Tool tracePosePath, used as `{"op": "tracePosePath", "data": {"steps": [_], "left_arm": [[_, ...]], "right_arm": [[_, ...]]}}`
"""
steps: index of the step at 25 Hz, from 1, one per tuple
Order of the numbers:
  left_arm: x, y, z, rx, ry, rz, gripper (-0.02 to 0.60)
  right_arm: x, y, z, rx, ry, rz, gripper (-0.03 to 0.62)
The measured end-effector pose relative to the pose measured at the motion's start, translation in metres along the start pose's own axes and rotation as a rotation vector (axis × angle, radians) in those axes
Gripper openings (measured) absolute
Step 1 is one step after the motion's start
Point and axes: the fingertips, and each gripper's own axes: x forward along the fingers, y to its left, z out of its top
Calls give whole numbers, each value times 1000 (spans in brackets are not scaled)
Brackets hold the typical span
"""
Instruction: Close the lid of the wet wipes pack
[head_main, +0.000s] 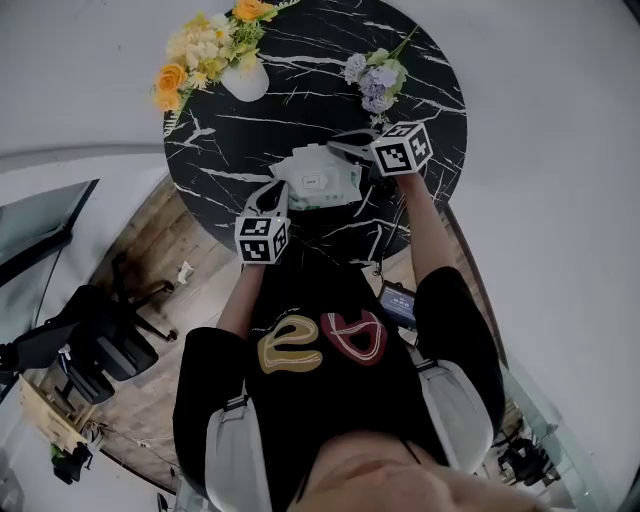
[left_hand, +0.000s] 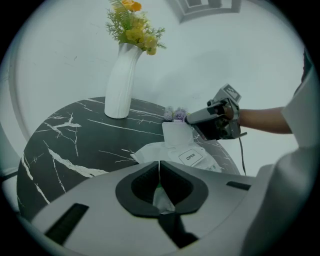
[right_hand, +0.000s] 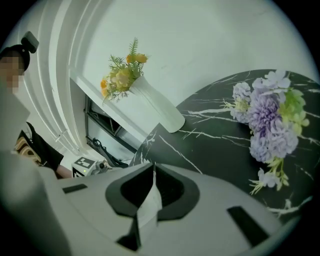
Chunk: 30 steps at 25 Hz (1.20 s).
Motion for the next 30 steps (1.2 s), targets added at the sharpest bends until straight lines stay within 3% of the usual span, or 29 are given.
{"op": "tracePosePath", "data": {"steps": [14, 19, 30], "left_arm": [[3, 1, -3, 10, 11, 24, 21], [2, 2, -3, -20, 0, 25, 21], [3, 2, -3, -5, 0, 32, 21]], "right_arm": [[-8, 29, -10, -126, 22, 20, 28], [-10, 42, -20, -169, 45, 25, 32], [-11, 53, -45, -270, 116, -36, 38]]}}
